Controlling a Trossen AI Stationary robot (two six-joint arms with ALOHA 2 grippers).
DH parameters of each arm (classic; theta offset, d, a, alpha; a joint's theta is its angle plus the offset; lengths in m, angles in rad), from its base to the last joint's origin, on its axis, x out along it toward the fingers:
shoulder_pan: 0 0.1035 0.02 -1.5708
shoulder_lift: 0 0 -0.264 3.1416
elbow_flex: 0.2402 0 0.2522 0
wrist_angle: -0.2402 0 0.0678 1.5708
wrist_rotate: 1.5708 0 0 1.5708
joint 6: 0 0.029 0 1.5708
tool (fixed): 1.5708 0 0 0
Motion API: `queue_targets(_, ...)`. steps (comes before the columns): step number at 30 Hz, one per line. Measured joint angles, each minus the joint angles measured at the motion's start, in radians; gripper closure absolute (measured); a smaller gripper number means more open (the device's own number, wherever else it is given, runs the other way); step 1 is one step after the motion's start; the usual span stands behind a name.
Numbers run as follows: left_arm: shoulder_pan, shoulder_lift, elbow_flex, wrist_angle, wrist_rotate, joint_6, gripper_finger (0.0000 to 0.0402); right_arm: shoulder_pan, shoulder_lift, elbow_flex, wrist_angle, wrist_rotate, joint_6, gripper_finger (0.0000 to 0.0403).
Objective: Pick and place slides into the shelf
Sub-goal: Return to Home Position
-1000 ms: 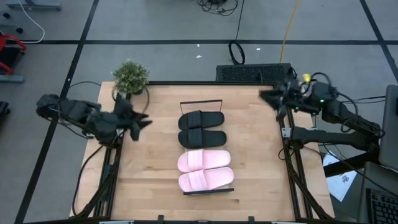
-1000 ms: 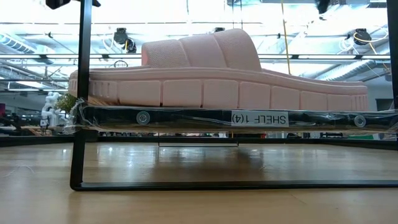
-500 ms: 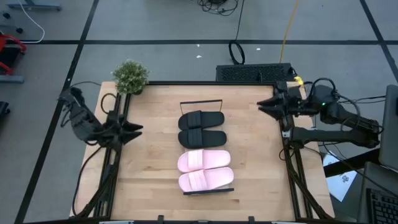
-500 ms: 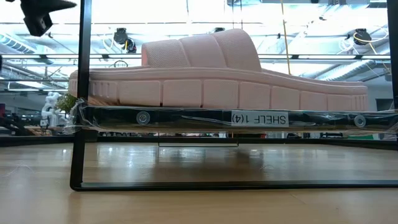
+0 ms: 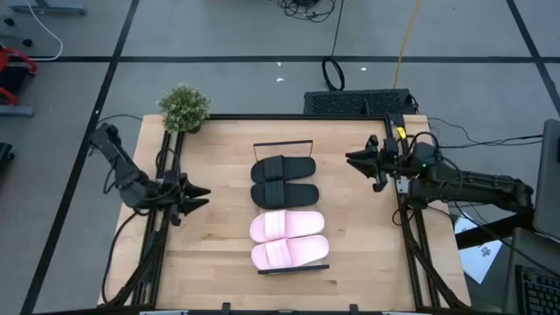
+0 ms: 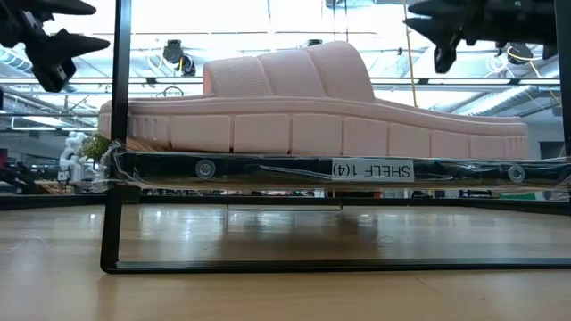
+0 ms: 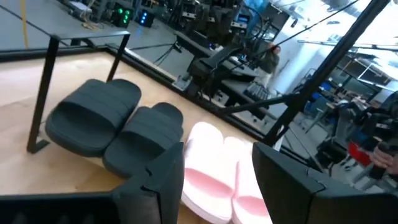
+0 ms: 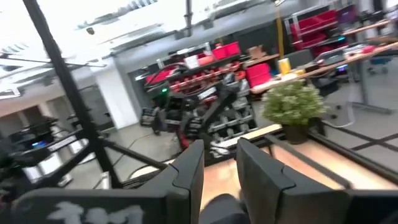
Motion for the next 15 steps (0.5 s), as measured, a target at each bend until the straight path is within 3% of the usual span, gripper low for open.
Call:
queue_targets(5,0.092,-0.001,-0.034,0.0,0.097,0.006,0.0218,-0.115,-0.008,-0.042,-0.002,-0.079,-0.013,0.0316)
queue_targets(15,0.354,-0.075,-0.055,-0.12,0.262,0.033,0.0218,-0.41,-0.013,-0.055,0.015,-0.373,0.03,0.0316)
